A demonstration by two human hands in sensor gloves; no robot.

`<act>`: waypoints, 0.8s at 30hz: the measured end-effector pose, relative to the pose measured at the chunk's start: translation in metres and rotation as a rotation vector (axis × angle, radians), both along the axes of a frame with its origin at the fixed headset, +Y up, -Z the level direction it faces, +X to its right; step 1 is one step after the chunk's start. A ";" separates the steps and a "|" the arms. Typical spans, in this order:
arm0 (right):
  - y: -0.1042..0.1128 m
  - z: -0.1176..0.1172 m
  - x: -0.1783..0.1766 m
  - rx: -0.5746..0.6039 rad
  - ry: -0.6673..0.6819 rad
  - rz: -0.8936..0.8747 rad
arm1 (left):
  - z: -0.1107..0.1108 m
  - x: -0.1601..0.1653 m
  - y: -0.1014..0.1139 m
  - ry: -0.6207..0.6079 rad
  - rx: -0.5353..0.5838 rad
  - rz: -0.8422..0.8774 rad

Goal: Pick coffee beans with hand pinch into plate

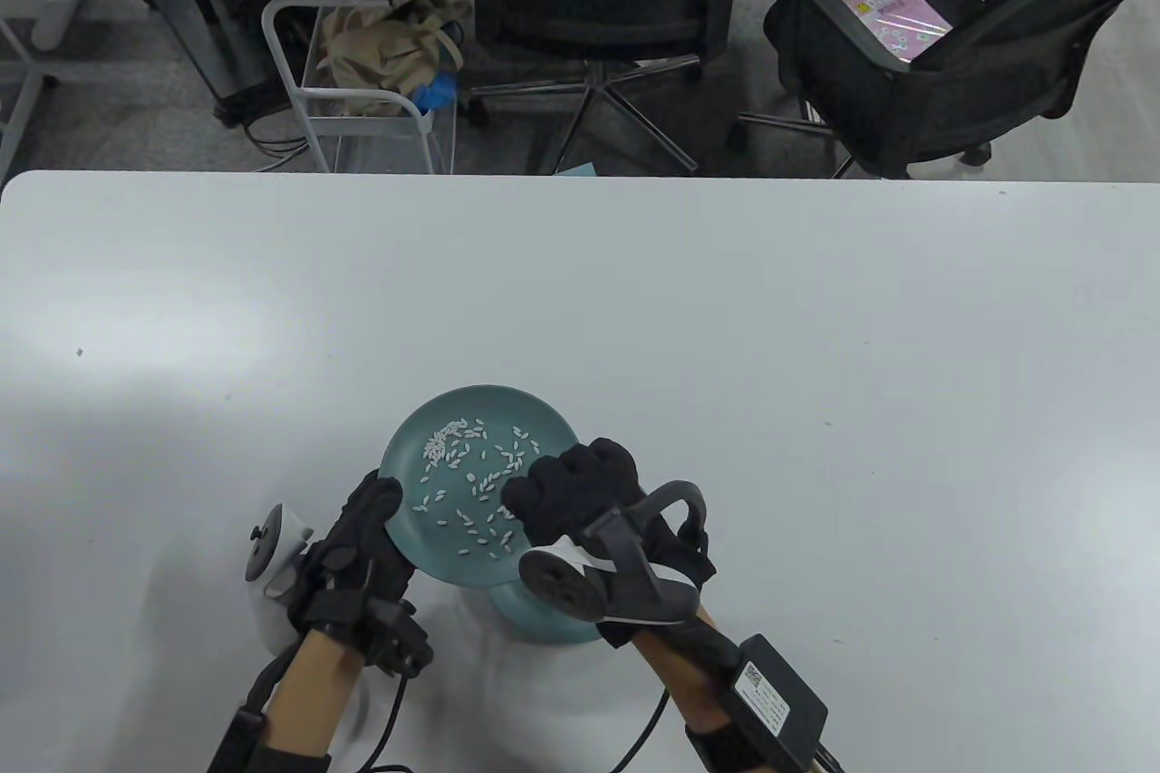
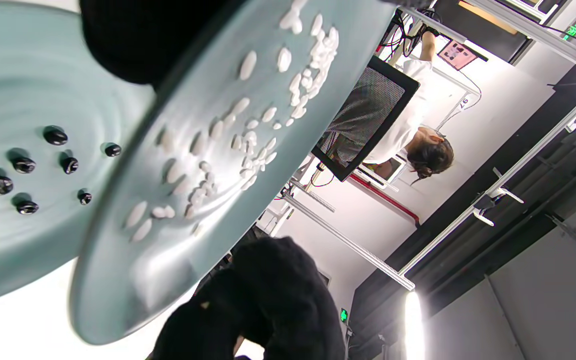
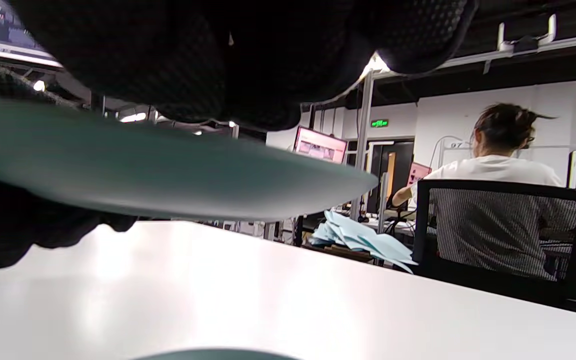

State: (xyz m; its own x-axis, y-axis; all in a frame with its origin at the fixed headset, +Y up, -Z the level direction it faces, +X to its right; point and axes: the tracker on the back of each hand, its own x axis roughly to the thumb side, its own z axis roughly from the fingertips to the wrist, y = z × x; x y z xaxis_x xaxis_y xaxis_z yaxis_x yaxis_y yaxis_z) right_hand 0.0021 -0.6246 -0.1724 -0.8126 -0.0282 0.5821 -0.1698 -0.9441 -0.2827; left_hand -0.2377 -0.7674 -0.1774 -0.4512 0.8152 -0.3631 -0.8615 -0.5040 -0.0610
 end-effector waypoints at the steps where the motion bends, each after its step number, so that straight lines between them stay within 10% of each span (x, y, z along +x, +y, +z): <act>1: 0.002 0.001 0.002 0.008 -0.001 -0.025 | 0.000 -0.001 0.000 0.004 0.001 0.004; 24: 0.002 -0.019 0.053 -0.295 -0.192 -0.255 | 0.000 -0.019 0.005 0.091 0.006 0.057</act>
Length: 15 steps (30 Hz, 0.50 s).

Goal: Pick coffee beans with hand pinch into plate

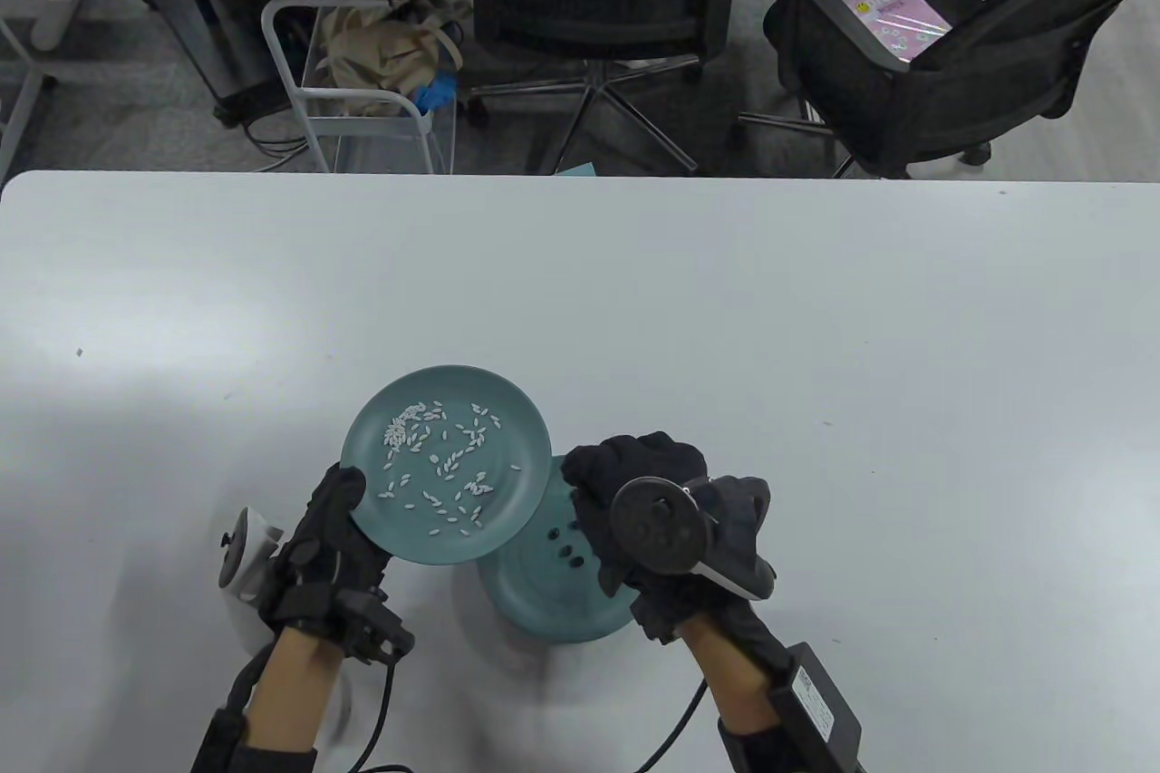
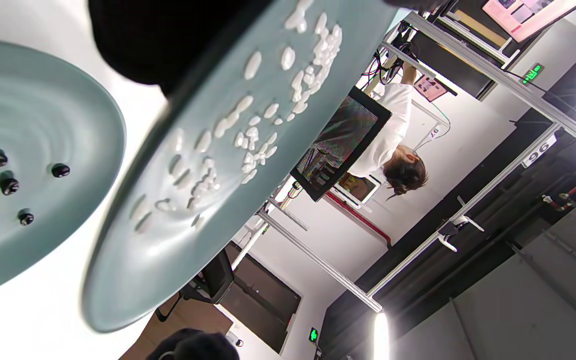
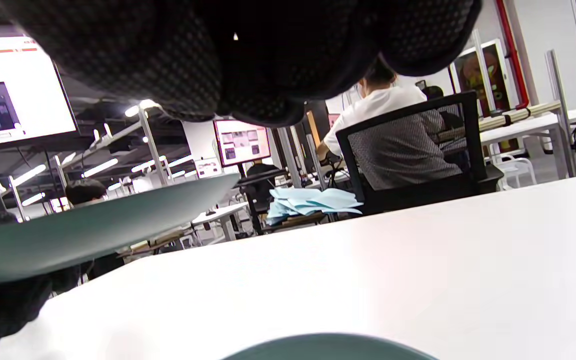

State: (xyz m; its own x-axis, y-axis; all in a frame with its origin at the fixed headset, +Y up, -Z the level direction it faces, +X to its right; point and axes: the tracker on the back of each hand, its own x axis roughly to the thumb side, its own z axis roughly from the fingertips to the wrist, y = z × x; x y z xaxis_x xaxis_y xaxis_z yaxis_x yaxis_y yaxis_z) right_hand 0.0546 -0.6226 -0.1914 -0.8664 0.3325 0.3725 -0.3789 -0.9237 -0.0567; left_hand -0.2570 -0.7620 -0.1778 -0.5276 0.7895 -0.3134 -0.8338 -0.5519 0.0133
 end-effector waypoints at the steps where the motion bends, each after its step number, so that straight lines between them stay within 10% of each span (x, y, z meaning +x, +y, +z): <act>1: -0.002 -0.001 0.000 -0.012 0.003 0.011 | 0.000 0.000 0.000 0.001 0.000 -0.001; 15: -0.035 -0.012 -0.011 -0.232 0.059 0.118 | 0.000 -0.001 0.001 0.006 -0.003 0.005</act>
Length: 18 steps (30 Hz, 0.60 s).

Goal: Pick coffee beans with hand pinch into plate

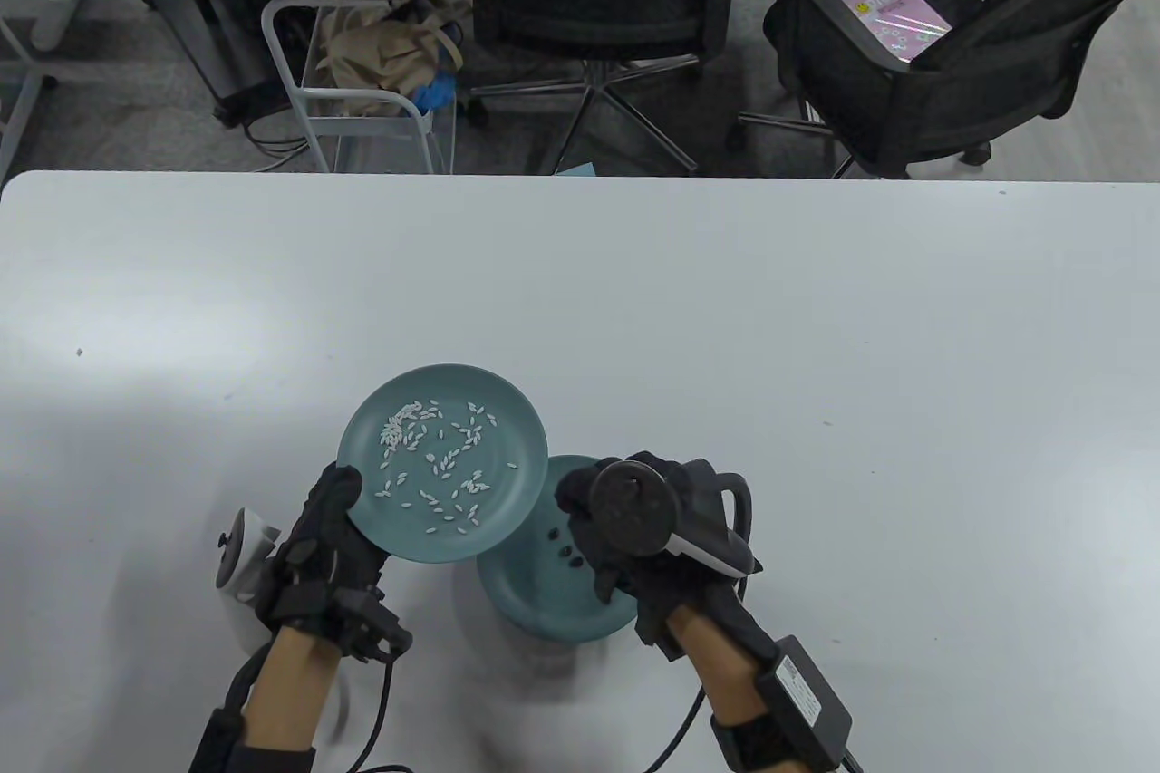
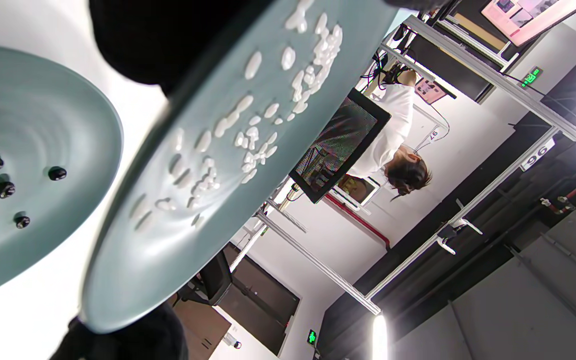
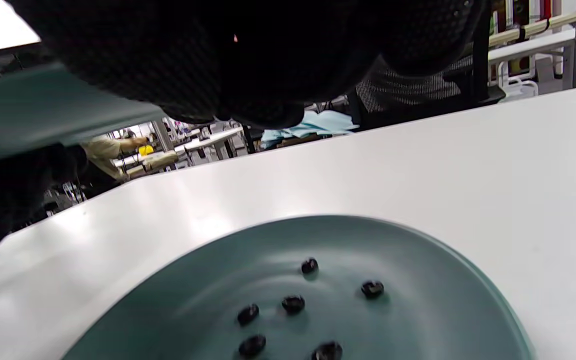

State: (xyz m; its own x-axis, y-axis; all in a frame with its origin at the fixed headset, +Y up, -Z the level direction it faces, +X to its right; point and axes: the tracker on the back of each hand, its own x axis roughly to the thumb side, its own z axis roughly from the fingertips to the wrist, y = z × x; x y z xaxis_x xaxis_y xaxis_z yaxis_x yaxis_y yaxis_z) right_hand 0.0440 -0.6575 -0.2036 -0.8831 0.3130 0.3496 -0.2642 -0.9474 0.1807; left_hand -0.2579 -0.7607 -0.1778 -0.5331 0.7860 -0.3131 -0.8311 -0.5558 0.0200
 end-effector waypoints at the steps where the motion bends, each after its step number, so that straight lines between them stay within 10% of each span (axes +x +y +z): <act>1: -0.003 -0.001 -0.001 -0.007 0.003 0.011 | 0.000 0.000 0.000 0.001 0.000 -0.001; 18: -0.016 -0.002 -0.006 -0.041 0.026 0.074 | 0.000 0.000 0.000 0.001 -0.001 -0.006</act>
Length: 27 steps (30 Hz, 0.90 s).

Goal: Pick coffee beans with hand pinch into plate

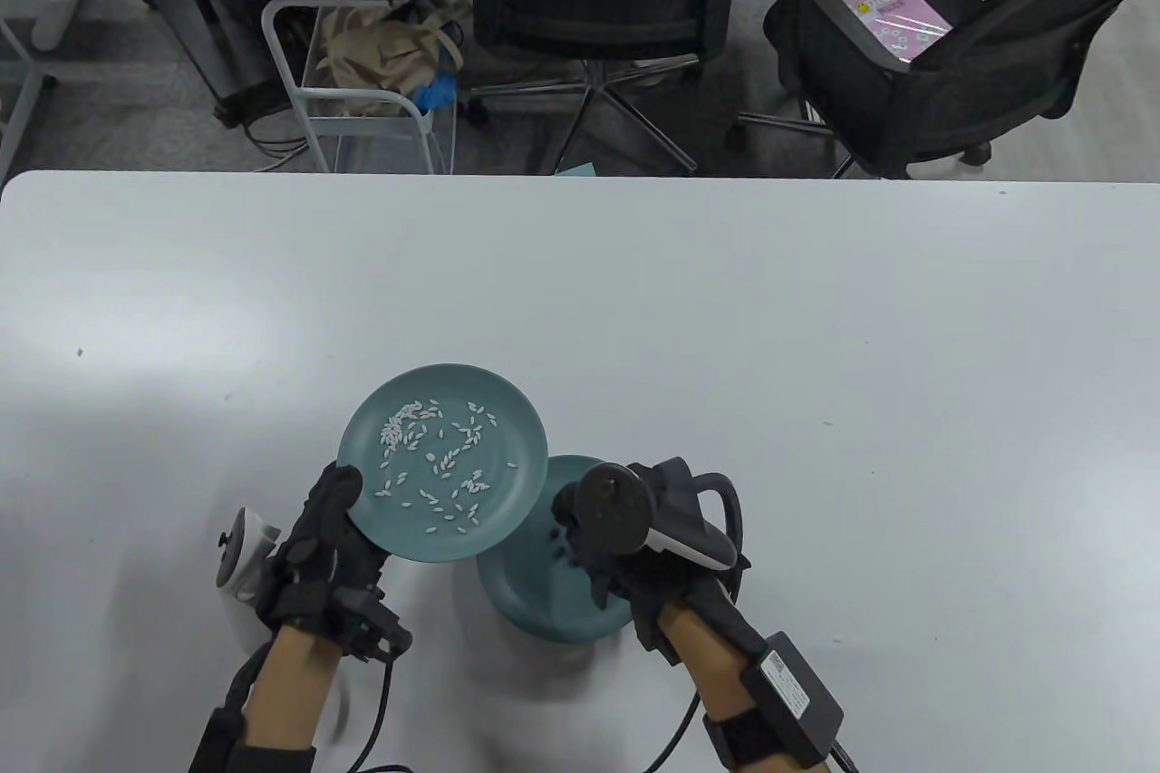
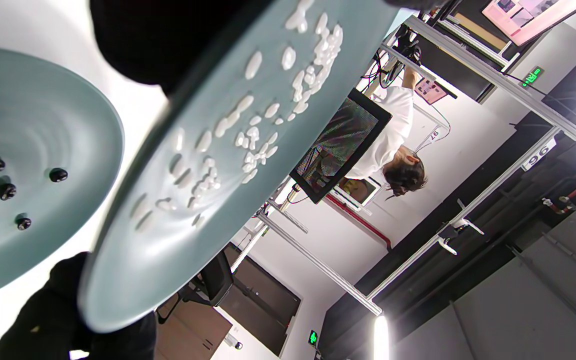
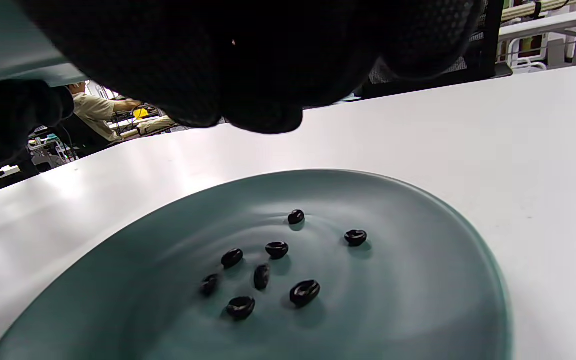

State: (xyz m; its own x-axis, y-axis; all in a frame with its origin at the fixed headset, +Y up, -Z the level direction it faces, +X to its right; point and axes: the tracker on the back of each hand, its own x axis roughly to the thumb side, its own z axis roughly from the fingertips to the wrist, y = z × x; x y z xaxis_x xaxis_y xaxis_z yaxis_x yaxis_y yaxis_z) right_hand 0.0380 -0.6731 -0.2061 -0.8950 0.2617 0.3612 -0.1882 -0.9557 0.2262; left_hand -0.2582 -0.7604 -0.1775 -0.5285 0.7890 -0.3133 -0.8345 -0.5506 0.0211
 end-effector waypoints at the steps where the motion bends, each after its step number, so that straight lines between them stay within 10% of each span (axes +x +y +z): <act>1: 0.000 0.000 0.000 0.002 0.000 0.000 | 0.000 0.000 0.000 0.000 0.000 0.001; 13: 0.011 0.000 0.006 0.061 -0.012 0.020 | -0.005 0.004 0.004 -0.034 -0.007 -0.005; 27: 0.015 -0.003 0.019 0.075 -0.032 0.020 | -0.104 0.021 -0.019 -0.105 -0.301 -0.209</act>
